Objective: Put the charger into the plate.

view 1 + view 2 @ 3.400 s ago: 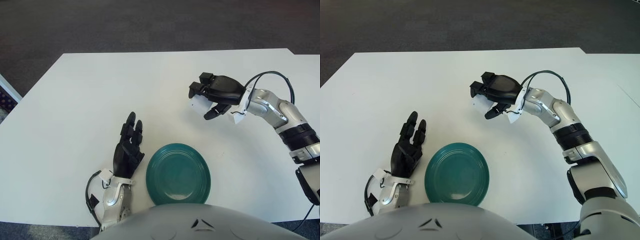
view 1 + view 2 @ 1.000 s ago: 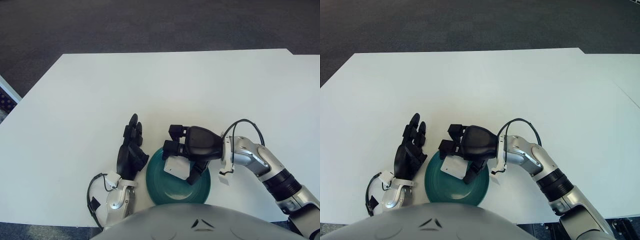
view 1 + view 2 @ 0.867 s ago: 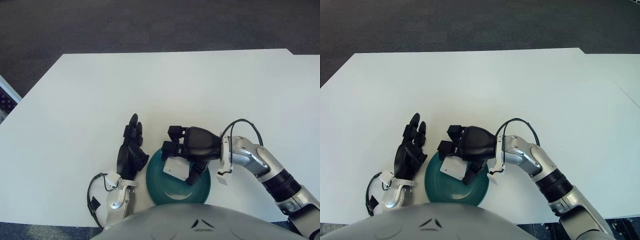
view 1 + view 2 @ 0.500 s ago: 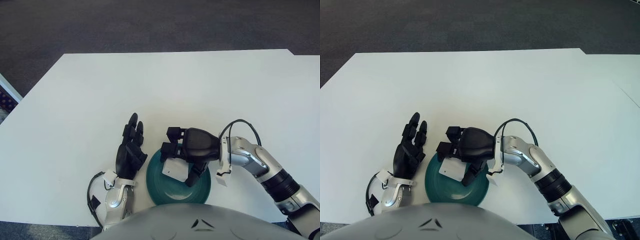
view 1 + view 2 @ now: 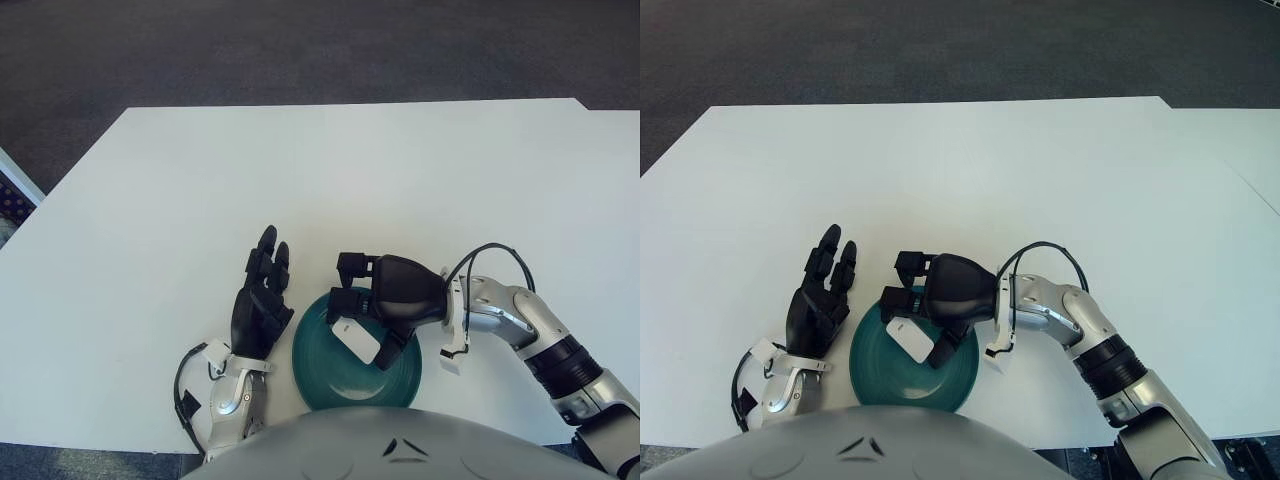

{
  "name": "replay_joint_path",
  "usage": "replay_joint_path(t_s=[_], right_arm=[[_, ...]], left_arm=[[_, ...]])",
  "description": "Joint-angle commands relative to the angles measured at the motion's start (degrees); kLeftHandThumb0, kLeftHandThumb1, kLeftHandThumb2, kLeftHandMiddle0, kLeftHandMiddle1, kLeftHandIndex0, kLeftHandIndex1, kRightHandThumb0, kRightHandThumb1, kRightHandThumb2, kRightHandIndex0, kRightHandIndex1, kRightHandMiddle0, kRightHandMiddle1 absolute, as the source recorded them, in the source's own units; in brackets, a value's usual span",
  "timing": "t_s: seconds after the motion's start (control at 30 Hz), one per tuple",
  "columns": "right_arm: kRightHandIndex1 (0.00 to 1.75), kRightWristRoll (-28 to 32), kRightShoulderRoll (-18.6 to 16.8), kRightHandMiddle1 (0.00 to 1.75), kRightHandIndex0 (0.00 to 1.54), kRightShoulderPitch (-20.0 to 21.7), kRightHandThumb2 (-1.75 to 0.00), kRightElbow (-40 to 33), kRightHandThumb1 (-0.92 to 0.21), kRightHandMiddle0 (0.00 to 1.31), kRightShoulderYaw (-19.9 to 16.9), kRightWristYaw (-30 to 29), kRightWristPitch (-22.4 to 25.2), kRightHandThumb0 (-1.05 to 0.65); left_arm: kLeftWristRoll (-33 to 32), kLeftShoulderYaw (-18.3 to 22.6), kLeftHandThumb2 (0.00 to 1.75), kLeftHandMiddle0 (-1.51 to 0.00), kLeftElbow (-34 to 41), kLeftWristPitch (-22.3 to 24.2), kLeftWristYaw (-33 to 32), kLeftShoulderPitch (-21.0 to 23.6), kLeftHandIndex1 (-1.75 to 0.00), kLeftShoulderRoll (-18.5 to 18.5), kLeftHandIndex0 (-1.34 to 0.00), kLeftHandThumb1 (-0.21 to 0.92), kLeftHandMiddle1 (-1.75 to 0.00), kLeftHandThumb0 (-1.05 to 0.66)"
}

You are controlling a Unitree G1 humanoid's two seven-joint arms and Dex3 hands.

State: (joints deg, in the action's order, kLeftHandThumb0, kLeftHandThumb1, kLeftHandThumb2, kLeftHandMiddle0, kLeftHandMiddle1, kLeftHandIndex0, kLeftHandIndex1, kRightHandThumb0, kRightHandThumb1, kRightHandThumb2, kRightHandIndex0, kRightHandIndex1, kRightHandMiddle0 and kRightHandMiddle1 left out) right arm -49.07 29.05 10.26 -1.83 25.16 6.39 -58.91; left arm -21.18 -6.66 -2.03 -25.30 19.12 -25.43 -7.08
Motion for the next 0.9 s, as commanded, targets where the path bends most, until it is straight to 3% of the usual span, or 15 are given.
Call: replay_joint_path(t_s=[0.0, 0.23, 0.63, 0.87], right_arm=[[1.28, -1.1, -0.3, 1.30, 0.25, 1.1, -0.83, 0.7, -0.92, 0.00, -0.2, -1.7, -0.2, -0.85], [1.32, -0.7, -0.8, 1.30, 0.27, 1.1, -0.82, 2.3, -0.92, 0.01, -0.2, -3.5, -0.1, -0.84], [1.20, -2.4, -1.7, 1.21, 0.25, 0.2, -0.83, 2.0, -0.92, 0.01, -0.3, -4.7, 3.7, -0.82], [1.19, -2.8, -2.2, 1.21, 0.28, -2.6, -0.83, 0.7, -0.92, 0.06, -0.9, -7.0, 6.6, -0.81]], left_arm=[[-2.8, 0.2, 1.22, -0.01, -5.5, 2.3, 1.1, -1.3, -0.15, -2.2, 0.00, 0.92, 0.00, -1.04], [-5.9, 0.7, 1.22, -0.01, -5.3, 4.6, 2.7, -1.1, -0.15, -2.4, 0.00, 0.92, 0.00, -1.03], [0.4, 1.3, 1.23, 0.00, -7.5, 1.7, 0.4, 0.1, -0.11, -1.1, 0.00, 0.92, 0.00, -1.01], [-1.3, 2.1, 1.22, 0.00, -8.3, 2.6, 2.2, 0.4, -0.08, -1.4, 0.00, 0.92, 0.00, -1.01]])
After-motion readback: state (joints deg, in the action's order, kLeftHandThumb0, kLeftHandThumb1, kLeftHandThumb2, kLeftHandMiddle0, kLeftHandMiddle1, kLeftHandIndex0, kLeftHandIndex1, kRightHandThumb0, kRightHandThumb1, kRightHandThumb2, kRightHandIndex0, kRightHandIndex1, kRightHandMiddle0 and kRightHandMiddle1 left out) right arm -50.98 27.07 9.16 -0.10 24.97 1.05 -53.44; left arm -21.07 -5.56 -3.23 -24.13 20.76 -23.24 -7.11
